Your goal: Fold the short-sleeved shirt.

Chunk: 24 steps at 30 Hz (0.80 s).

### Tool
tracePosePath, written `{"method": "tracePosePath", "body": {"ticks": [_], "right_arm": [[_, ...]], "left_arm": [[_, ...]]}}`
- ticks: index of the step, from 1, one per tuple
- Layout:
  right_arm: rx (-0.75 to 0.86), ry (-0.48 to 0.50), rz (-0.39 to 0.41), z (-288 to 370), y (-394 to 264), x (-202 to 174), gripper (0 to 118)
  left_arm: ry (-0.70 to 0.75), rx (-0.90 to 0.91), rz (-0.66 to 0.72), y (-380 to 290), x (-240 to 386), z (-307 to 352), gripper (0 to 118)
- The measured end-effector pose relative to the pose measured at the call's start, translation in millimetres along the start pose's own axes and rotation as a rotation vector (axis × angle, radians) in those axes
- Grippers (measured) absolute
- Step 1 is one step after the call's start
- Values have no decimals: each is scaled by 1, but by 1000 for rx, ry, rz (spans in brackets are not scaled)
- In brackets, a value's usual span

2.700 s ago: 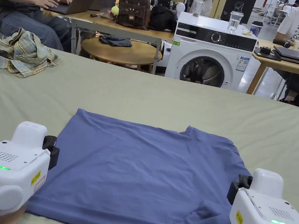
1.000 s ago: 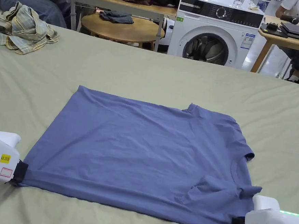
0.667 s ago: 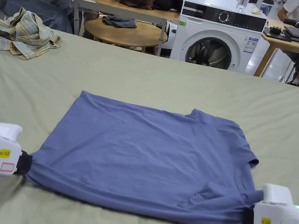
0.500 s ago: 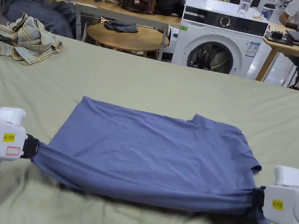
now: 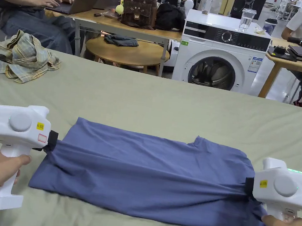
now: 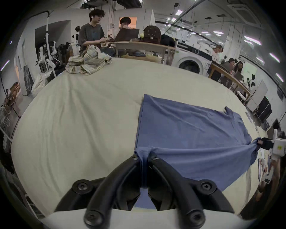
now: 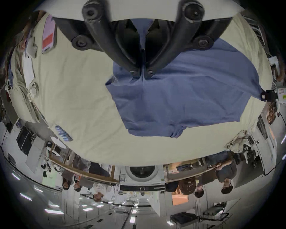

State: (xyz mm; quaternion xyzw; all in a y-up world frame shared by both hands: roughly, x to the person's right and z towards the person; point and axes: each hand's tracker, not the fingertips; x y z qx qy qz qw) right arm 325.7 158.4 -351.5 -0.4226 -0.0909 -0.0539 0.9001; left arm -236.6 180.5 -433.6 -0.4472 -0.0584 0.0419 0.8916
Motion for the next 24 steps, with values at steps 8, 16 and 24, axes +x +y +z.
{"method": "tracePosePath", "body": {"ticks": [8,16,24], "right_arm": [[-44,-15,19,-38,3,-3,1],[101,-72,16,-10,0,-17,36],[354,-49,-2,58,-25,-52,44]], "left_arm": [[10,-86,-19,9,3,-43,1],[-19,-57,-17,5,11,-28,23],[-77,250,-65,-40,31,36,34]]}}
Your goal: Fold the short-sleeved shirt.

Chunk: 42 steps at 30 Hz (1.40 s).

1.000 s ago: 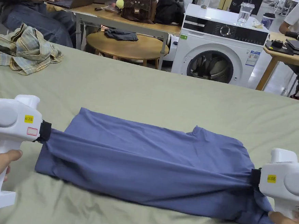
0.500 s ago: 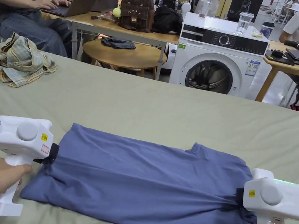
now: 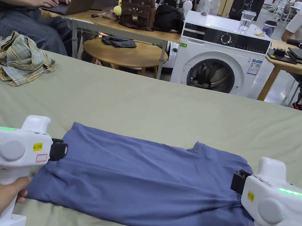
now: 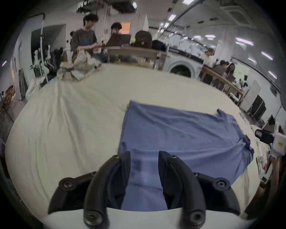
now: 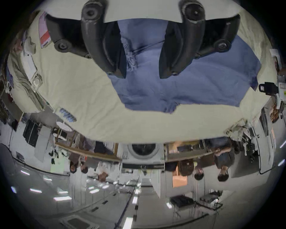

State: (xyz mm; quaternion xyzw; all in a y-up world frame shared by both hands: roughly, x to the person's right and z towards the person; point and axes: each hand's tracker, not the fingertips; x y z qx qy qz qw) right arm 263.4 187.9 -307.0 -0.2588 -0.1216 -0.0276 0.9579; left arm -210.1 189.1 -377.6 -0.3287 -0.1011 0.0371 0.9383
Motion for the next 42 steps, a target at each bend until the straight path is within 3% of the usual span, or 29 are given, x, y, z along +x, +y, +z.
{"method": "tracePosePath", "body": {"ticks": [2,5,6,8,13,21,22,24,25,29,33,35,38,39,41,42], "right_arm": [[33,10,7,15,-6,-12,43],[67,17,0,27,-15,-25,8],[76,25,-5,31,-18,-28,0],[76,46,-16,39,-23,-34,0],[57,66,-16,45,-33,-39,0],[22,63,18,43,-44,-36,0],[14,61,20,42,-45,-35,0],[3,59,22,40,-47,-33,0],[-1,58,24,40,-48,-32,0],[-29,46,29,38,-51,-25,0],[-59,32,32,38,-53,-14,0],[-87,20,36,37,-53,-6,0],[-136,8,45,29,-48,10,0],[-167,-8,60,25,-45,15,0],[-216,-10,55,16,-38,28,0],[-257,0,39,10,-35,36,11]], "left_arm": [[21,87,-26,-13,11,19,34],[66,145,-91,-28,25,36,32],[76,145,-112,-31,29,40,20],[100,153,-124,-36,27,40,0],[96,49,-87,-34,9,44,0],[34,-293,36,-11,-38,14,0],[32,-330,59,-8,-42,5,6],[2,-415,90,-6,-53,-18,40],[15,-435,90,-6,-53,-27,47],[104,-605,15,-20,-40,-57,49],[150,-526,-24,-30,-27,-52,49],[129,-498,-71,-34,-21,-48,44],[82,-464,-46,-37,-22,-37,10],[91,-457,-51,-39,-23,-33,4],[84,-417,-45,-42,-25,-26,3],[82,-415,-40,-43,-25,-22,3]]}}
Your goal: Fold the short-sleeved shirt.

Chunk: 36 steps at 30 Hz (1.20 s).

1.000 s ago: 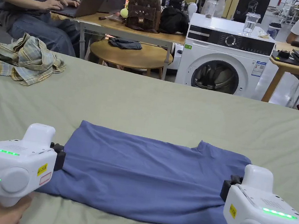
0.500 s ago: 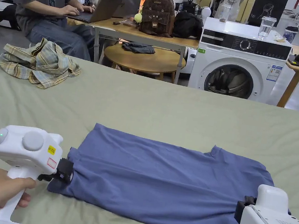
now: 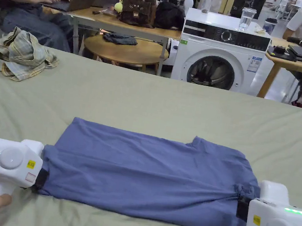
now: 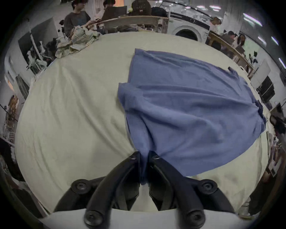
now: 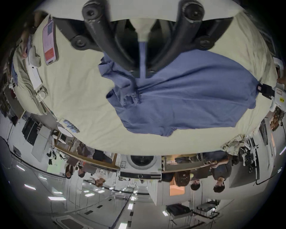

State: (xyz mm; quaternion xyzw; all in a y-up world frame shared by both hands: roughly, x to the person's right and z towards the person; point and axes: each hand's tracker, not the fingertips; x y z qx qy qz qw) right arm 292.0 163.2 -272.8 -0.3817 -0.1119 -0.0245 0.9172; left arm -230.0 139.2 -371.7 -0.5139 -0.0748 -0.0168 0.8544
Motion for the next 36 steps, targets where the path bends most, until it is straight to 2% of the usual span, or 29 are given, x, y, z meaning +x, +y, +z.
{"method": "tracePosePath", "body": {"ticks": [2,3,6,8,10,12,19,25,26,32,33,34,36], "right_arm": [[-94,11,-16,-17,4,13,41],[-122,13,-22,-24,4,18,52],[-231,24,0,-52,-7,24,52],[-288,48,-6,-63,-17,26,47],[-211,50,1,-54,-22,25,31],[-224,104,-30,-53,-20,28,0],[-159,67,22,-8,-21,27,0],[-131,40,31,42,-28,29,0],[-148,26,61,49,-33,29,0],[-199,24,48,69,-80,32,0],[-252,25,73,68,-88,32,0],[-237,23,47,67,-95,32,0],[-284,12,73,58,-106,29,0]], "left_arm": [[-5,37,9,-5,-2,6,3],[-7,39,13,-6,-2,8,3],[-20,53,28,-10,-6,10,3],[-24,59,40,-11,-7,10,3],[-27,61,33,-13,-4,12,3],[-30,64,33,-14,-4,14,3],[-57,120,50,-17,-5,43,3],[-84,139,49,-34,-8,78,3],[-83,130,44,-40,-10,81,3],[-78,60,29,-89,-15,83,3],[-73,40,23,-96,-15,80,3],[-66,26,18,-102,-15,75,3],[-67,6,11,-110,-17,64,3]]}}
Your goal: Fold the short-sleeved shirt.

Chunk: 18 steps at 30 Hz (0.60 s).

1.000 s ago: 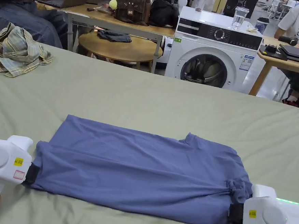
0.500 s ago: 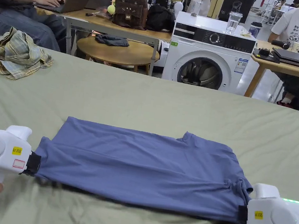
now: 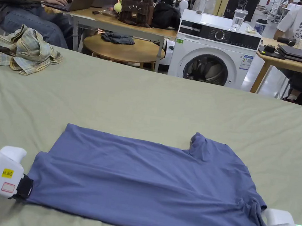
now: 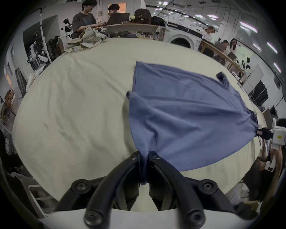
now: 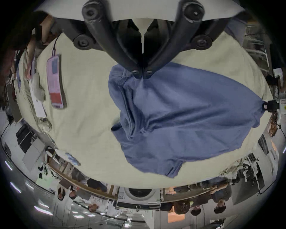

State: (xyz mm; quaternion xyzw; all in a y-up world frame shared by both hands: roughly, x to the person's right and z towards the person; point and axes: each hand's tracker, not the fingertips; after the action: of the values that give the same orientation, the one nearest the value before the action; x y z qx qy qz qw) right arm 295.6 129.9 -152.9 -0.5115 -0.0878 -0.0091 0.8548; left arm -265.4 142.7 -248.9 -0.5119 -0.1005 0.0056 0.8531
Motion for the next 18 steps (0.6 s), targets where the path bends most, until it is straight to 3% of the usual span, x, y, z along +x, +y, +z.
{"method": "tracePosePath", "body": {"ticks": [7,8,9,10,13,14,18], "right_arm": [[-8,-35,-10,-21,9,-8,0],[-14,-48,-2,-18,12,-10,4],[-2,-58,-2,-12,14,-11,16],[24,-77,-4,-4,17,-12,30],[146,-140,-2,22,25,-16,45],[199,-129,-8,31,30,-17,56],[406,-59,-47,52,45,-30,57]], "left_arm": [[10,-14,17,4,-1,-15,3],[8,-15,22,5,-1,-12,3],[10,-17,38,7,-1,-8,5],[16,-12,48,8,2,-2,16],[91,78,5,12,11,19,26],[89,120,5,14,15,27,31],[43,310,5,24,26,43,35]]}}
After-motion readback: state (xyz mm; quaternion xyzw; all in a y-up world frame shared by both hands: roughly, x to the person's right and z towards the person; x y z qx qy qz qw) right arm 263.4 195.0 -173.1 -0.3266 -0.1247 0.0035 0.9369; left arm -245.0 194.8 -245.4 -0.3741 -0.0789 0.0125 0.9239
